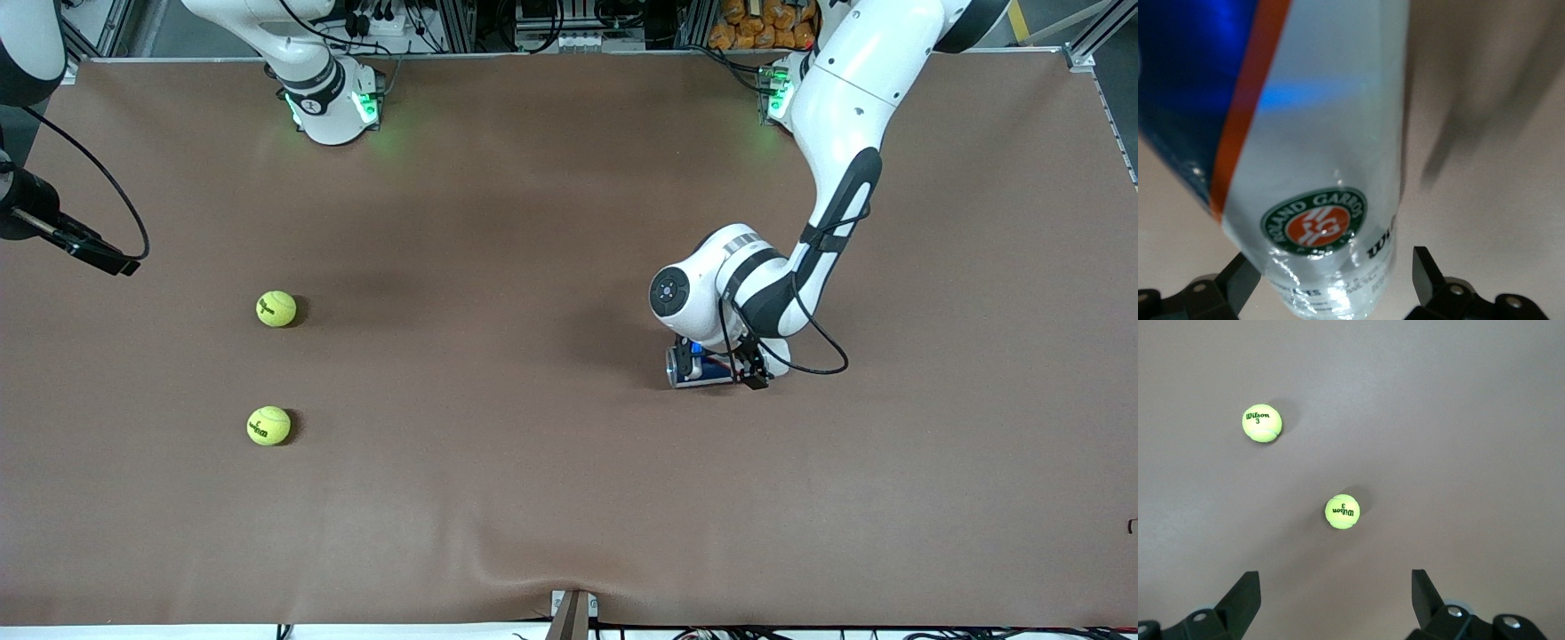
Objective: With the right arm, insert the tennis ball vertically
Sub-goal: 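Reach the right gripper down to the first tennis ball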
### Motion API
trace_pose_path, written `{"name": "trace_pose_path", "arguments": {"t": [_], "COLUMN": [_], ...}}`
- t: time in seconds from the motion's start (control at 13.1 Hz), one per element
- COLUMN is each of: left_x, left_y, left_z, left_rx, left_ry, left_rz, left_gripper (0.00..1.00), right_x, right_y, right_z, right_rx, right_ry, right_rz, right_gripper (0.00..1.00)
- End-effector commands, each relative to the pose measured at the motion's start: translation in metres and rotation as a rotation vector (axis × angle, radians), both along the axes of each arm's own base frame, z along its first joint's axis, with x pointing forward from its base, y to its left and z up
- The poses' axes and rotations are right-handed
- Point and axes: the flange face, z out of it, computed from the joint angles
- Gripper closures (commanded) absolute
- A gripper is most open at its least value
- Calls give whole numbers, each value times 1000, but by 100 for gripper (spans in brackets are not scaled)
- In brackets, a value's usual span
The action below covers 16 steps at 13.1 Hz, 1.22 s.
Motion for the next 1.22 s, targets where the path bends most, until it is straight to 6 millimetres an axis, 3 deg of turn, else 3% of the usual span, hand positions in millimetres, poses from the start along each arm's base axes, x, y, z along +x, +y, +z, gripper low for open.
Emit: {"name": "trace_pose_path", "arguments": {"t": [0.0, 0.15, 0.38, 0.61, 0.76, 1.14], "left_x": [-3, -3, -3, 0, 0, 4], "left_y": [0, 0, 1, 4, 4, 8], "left_z": [-1, 0, -1, -2, -7, -12], "left_rx": [6, 4, 6, 19, 25, 3], "left_ry": [-14, -13, -10, -16, -13, -22], "left_rz": [-19, -21, -21, -41, -49, -41], "left_gripper": [0, 0, 0, 0, 0, 0], "right_x": [9, 29, 74, 110, 125, 159], "right_y": [2, 2, 5, 14, 15, 11], "right_z": [-18, -29, -48, -89, -105, -192], "right_rx": [21, 41, 47, 118, 116, 110], "right_ry": [21, 34, 84, 120, 117, 75], "right_rz": [29, 73, 87, 76, 75, 148], "right_gripper": [0, 0, 0, 0, 0, 0]}}
